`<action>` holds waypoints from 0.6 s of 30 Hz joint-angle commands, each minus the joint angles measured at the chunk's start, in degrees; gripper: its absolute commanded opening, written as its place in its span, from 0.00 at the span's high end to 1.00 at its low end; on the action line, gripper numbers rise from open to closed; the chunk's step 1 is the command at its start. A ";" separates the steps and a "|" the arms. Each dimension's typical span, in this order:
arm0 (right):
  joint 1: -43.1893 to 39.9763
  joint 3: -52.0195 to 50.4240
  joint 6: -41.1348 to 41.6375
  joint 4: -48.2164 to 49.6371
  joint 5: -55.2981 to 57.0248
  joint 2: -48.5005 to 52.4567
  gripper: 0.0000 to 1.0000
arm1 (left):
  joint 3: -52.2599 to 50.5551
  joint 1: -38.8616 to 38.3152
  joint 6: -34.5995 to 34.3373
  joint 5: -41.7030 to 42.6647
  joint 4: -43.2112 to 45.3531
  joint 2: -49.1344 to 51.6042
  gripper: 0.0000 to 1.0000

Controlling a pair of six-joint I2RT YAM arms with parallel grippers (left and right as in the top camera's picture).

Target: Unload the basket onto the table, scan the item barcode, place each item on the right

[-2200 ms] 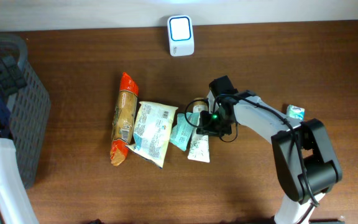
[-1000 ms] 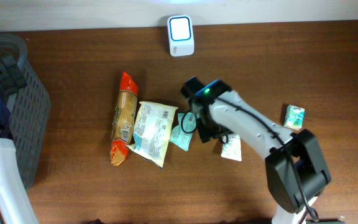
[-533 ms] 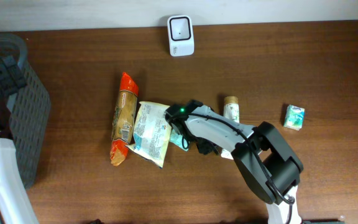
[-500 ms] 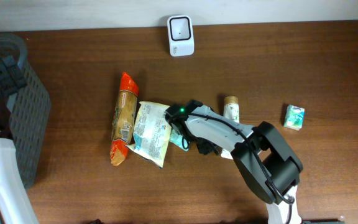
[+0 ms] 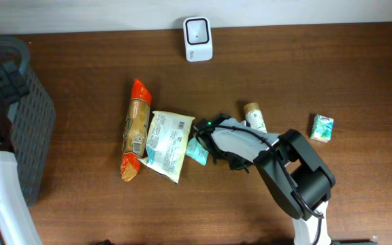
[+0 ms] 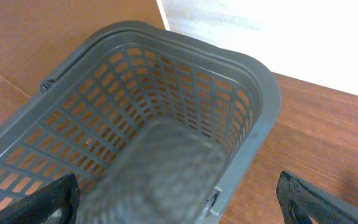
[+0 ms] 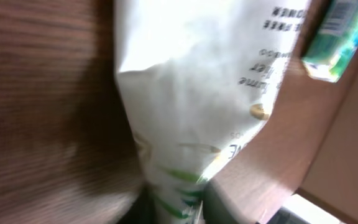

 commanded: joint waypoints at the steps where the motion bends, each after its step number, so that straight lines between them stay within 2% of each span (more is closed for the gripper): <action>1: -0.76 -0.35 0.59 1.40 0.26 0.22 0.96 | 0.33 0.09 0.72 -0.24 0.07 0.02 0.01; 5: -0.76 1.05 -0.33 1.25 -1.25 -0.70 0.96 | 0.33 0.09 0.72 -0.24 0.07 0.02 0.01; 10: -0.83 5.29 -10.08 1.95 -13.75 -11.13 0.96 | 0.33 0.09 0.72 -0.24 0.07 0.02 0.01; 14: -4.66 5.92 -17.86 5.73 -33.75 -23.17 0.96 | 0.33 0.09 0.72 -0.24 0.09 0.02 0.01; 18: -11.47 4.59 -23.45 9.55 -51.32 -24.74 0.96 | 0.33 0.09 0.72 -0.24 0.07 0.02 0.01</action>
